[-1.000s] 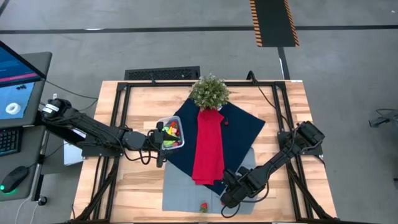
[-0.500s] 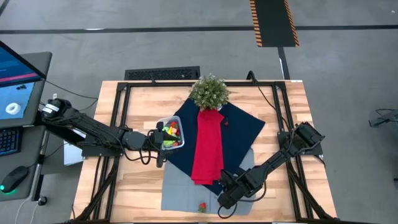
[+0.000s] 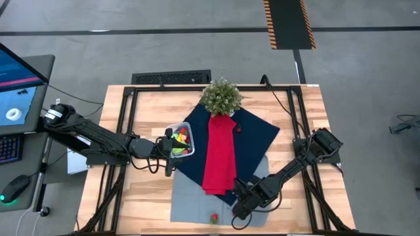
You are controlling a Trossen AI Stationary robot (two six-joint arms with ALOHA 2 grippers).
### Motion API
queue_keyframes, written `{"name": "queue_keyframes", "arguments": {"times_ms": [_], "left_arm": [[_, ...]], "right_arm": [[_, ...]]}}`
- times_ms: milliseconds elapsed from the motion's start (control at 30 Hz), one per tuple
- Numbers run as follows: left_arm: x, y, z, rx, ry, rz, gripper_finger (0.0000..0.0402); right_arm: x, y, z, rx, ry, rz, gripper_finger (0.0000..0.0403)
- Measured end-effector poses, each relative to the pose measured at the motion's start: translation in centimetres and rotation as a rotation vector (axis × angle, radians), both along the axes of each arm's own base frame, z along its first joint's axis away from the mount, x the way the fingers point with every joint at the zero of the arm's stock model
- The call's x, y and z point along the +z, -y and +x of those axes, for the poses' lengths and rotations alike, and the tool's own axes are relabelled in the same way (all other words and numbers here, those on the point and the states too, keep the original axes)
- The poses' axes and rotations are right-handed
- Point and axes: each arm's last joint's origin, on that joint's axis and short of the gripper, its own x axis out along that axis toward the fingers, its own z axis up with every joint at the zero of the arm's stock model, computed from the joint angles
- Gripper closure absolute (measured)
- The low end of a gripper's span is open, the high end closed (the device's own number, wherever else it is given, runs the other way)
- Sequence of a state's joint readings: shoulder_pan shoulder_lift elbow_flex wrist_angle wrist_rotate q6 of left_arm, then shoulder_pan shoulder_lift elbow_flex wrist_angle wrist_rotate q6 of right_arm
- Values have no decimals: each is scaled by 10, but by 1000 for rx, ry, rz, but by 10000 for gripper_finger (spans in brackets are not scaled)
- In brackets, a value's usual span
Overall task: Pick and placing Produce into tupperware
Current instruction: Put the blueberry into the transparent bin
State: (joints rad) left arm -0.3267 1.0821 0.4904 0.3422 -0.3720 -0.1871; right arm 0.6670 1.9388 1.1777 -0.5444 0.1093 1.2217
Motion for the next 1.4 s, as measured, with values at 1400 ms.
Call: {"name": "queue_keyframes", "arguments": {"times_ms": [1400], "left_arm": [[21,11,-13,-69,132,90,180]], "right_arm": [[62,115,121,177,483,-479,340]]}}
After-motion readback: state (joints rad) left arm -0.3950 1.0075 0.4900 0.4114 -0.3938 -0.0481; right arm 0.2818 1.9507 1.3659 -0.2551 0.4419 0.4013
